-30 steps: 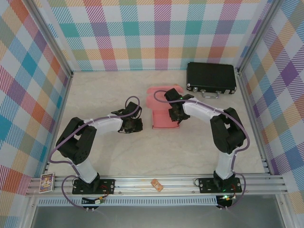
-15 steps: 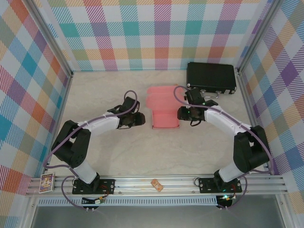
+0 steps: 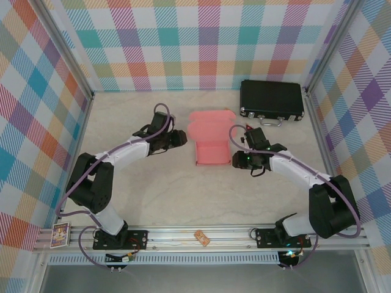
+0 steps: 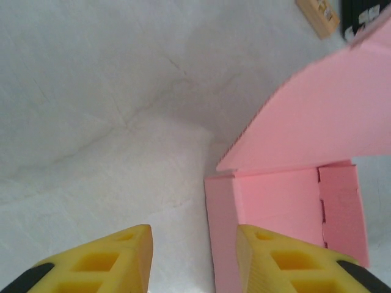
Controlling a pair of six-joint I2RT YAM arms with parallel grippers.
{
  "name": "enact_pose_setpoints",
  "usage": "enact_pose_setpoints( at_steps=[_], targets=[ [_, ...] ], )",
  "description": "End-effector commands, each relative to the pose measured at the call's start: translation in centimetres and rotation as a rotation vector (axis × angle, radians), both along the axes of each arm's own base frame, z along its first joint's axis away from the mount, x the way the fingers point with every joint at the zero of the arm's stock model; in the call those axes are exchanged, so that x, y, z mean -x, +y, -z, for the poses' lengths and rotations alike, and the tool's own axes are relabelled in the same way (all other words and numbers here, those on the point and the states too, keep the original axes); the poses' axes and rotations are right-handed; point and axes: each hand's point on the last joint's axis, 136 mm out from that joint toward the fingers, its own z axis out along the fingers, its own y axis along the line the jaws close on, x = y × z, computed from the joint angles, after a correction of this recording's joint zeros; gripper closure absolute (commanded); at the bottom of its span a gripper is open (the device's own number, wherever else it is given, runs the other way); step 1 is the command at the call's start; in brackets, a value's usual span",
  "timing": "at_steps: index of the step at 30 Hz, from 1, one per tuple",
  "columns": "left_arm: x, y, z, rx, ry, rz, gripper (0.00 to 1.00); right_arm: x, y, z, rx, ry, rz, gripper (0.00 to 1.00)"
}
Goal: Fold the paper box
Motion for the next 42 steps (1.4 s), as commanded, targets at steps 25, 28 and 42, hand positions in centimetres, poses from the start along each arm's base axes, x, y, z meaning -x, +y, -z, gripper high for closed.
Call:
enact_pose_setpoints(
  at_steps=[25, 28, 42],
  targets=[
    [-6.0, -2.4, -4.5, -0.078, -0.311, 0.536, 0.36, -14.2, -1.5, -7.1, -0.085, -0.359, -0.371, 0.44],
    [-6.4, -2.7, -4.6, -0.121, -0.365, 0.607, 0.36, -14.8, -1.0, -6.9, -0.094, -0.414, -0.509, 0.44],
    [-4.9, -3.8, -3.5, -0.168, -0.383, 0.852, 0.33, -15.3, 1.8, -7.5, -0.21, -0.459, -0.783, 0.45]
  ],
)
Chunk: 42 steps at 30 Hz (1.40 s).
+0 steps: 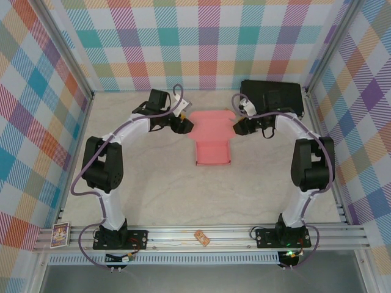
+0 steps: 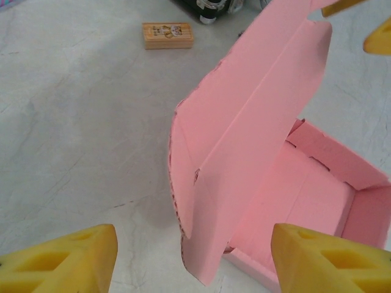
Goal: Fold the paper box
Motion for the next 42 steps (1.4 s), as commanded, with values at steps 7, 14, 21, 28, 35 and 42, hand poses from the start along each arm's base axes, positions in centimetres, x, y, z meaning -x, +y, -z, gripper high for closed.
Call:
enact_pose_setpoints(
  at_steps=[7, 14, 21, 28, 35, 42],
  targets=[
    [0.7, 0.0, 1.2, -0.012, 0.063, 0.05, 0.23, 0.5, 1.1, -0.7, -0.037, 0.056, -0.111, 0.47],
    [0.4, -0.1, 1.6, 0.049, 0.144, -0.001, 0.18, 0.7, 1.6, -0.4, -0.024, 0.111, -0.124, 0.47],
    [0.3, -0.1, 2.6, 0.053, 0.204, -0.023, 0.24, 0.6, 2.1, 0.1, -0.019, 0.141, -0.129, 0.48],
    [-0.2, -0.4, 2.6, 0.071, 0.221, -0.036, 0.37, 0.0, 2.1, 0.5, 0.0, 0.157, -0.111, 0.53],
    [-0.6, -0.6, 2.0, 0.084, 0.214, -0.039, 0.48, -0.3, 2.1, 0.4, 0.011, 0.145, -0.099, 0.61],
    [-0.7, -0.6, 1.8, 0.08, 0.215, -0.04, 0.53, -0.2, 2.1, 0.1, 0.028, 0.125, -0.098, 0.69]
  ],
)
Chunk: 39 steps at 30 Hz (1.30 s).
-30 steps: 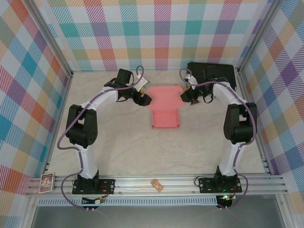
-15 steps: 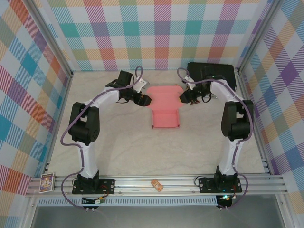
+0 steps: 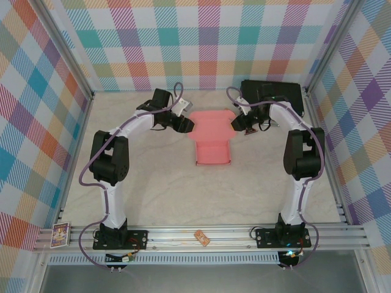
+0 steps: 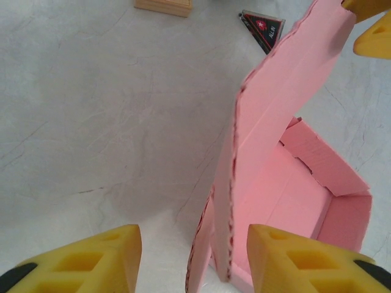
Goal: Fold the paper box
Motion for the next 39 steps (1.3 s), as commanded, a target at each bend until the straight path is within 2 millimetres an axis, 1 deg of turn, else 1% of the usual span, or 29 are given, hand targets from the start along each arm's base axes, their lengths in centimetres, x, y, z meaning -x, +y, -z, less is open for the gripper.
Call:
enact_pose_setpoints(
  at_steps=[1, 8, 15, 18, 22, 27, 33, 39],
  targets=[
    [-0.2, 0.1, -0.8, 0.019, 0.008, 0.007, 0.53, 0.0, 0.5, -1.2, -0.008, -0.035, -0.018, 0.7],
    [0.1, 0.2, -0.6, 0.009, 0.02, 0.017, 0.52, 0.1, 0.3, -1.4, 0.006, -0.046, -0.022, 0.75],
    [0.4, 0.2, -0.3, 0.006, 0.035, 0.025, 0.55, 0.2, 0.1, -1.3, 0.02, -0.042, -0.021, 0.79],
    [0.4, 0.1, -0.4, 0.012, 0.039, 0.029, 0.62, 0.3, 0.3, -1.3, 0.016, -0.042, -0.025, 0.81],
    [0.2, -0.1, -0.6, 0.02, 0.044, 0.023, 0.77, 0.4, 0.5, -1.3, 0.022, -0.045, -0.025, 0.85],
    [0.0, -0.2, -1.0, 0.024, 0.039, 0.011, 0.91, 0.4, 1.1, -1.3, 0.03, -0.063, -0.014, 0.9],
    [-0.5, -0.3, -1.9, 0.014, 0.01, -0.035, 0.98, 0.0, 1.7, -1.3, 0.081, -0.093, 0.044, 0.98],
    [-0.9, -1.0, -2.9, 0.0, -0.052, -0.081, 1.0, -0.6, 2.1, -1.1, 0.172, -0.14, 0.147, 0.98]
  ],
)
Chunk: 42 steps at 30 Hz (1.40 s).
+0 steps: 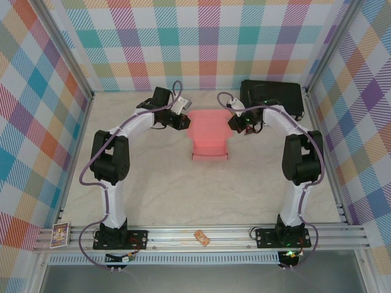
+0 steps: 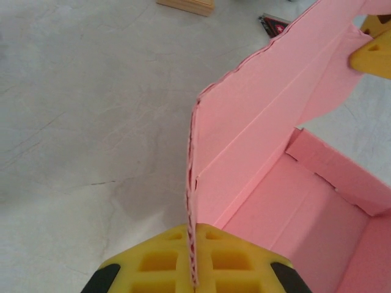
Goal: Fold the paper box
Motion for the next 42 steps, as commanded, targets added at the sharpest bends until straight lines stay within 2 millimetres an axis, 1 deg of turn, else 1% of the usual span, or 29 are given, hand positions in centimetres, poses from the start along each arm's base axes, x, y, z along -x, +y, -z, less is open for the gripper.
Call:
enact_pose_setpoints(
  at_steps=[1, 4, 7, 12, 13, 16, 19, 22, 25, 26, 30, 36, 42],
  targets=[
    [-0.5, -1.1, -3.1, 0.017, -0.104, -0.021, 1.0, -0.4, 0.7, -1.3, 0.044, -0.064, 0.069, 0.99],
    [-0.6, -1.4, -3.4, -0.003, -0.136, -0.04, 1.0, -0.7, 0.4, -1.0, 0.107, -0.092, 0.122, 1.0],
    [-0.6, -1.6, -3.9, -0.02, -0.166, -0.051, 1.0, -0.8, 0.5, -1.5, 0.133, -0.138, 0.154, 1.0],
    [-0.7, -1.7, -4.7, -0.028, -0.215, -0.083, 1.0, -0.4, 0.5, -2.7, 0.127, -0.189, 0.214, 1.0],
    [-1.1, -1.8, -5.3, -0.018, -0.241, -0.094, 1.0, -0.4, 0.4, -2.9, 0.125, -0.196, 0.23, 0.99],
    [-1.0, -2.0, -5.6, -0.021, -0.265, -0.12, 1.0, -0.2, 0.5, -3.1, 0.11, -0.205, 0.29, 1.0],
    [-0.9, -2.3, -5.9, -0.014, -0.288, -0.149, 1.0, 0.1, 1.0, -3.1, 0.107, -0.224, 0.331, 1.0],
    [-0.9, -2.5, -6.0, -0.003, -0.298, -0.193, 1.0, 0.4, 1.4, -2.7, 0.112, -0.234, 0.377, 1.0],
    [-0.8, -2.5, -5.7, -0.007, -0.312, -0.238, 1.0, 0.5, 1.4, -2.2, 0.118, -0.252, 0.421, 1.0],
    [-0.7, -2.5, -5.6, -0.004, -0.317, -0.249, 1.0, 0.5, 1.3, -2.2, 0.103, -0.249, 0.461, 1.0],
    [-0.5, -2.2, -5.5, 0.008, -0.332, -0.297, 1.0, 0.4, 1.2, -2.7, 0.079, -0.284, 0.518, 0.99],
    [-0.2, -2.2, -6.1, 0.025, -0.369, -0.335, 1.0, 0.6, 1.9, -3.4, 0.08, -0.338, 0.563, 1.0],
    [0.2, -2.2, -6.3, 0.036, -0.411, -0.374, 1.0, 0.9, 2.1, -3.8, 0.064, -0.403, 0.625, 1.0]
  ],
)
